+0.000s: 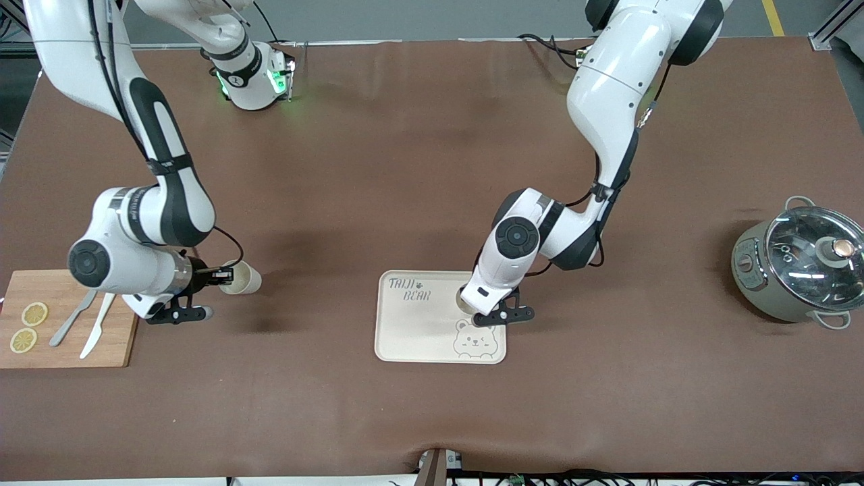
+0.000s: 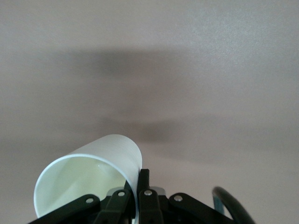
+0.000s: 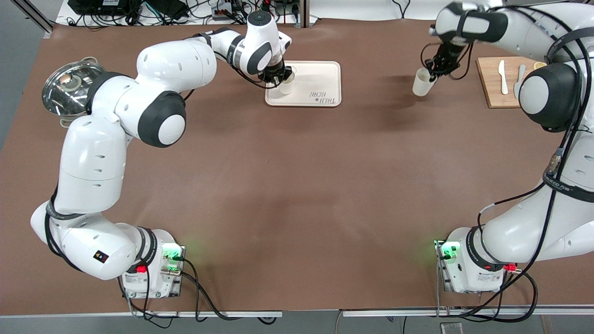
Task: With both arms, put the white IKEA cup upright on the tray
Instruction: 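Set the cup down with the left gripper while the right gripper carries its cup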
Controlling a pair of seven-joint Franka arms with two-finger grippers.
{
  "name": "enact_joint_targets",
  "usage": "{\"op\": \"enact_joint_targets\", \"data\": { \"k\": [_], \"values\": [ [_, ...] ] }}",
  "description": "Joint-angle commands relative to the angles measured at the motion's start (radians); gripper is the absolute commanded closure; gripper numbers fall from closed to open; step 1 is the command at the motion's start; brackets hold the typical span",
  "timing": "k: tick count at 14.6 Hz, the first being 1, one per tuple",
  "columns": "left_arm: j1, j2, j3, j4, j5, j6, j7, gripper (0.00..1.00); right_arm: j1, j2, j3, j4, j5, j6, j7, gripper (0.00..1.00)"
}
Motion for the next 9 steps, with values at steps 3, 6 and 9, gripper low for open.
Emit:
{"op": "enact_joint_targets", "data": {
  "k": [3,6,9],
  "values": [
    [-0.021,0.009,0.015,0.024,0.070,0.002,-0.049,0.00,0.137,-0.023,0.002,0.176,0.020,-0.149,0.367,1.00],
    [-0.020,-0.009,0.015,0.024,0.070,-0.010,-0.072,0.00,0.252,-0.014,0.000,0.274,0.017,-0.191,0.625,1.00],
    [-0.018,-0.052,0.017,0.026,0.068,-0.076,-0.072,0.00,0.299,-0.003,0.000,0.296,0.017,-0.175,0.751,1.00]
  ]
}}
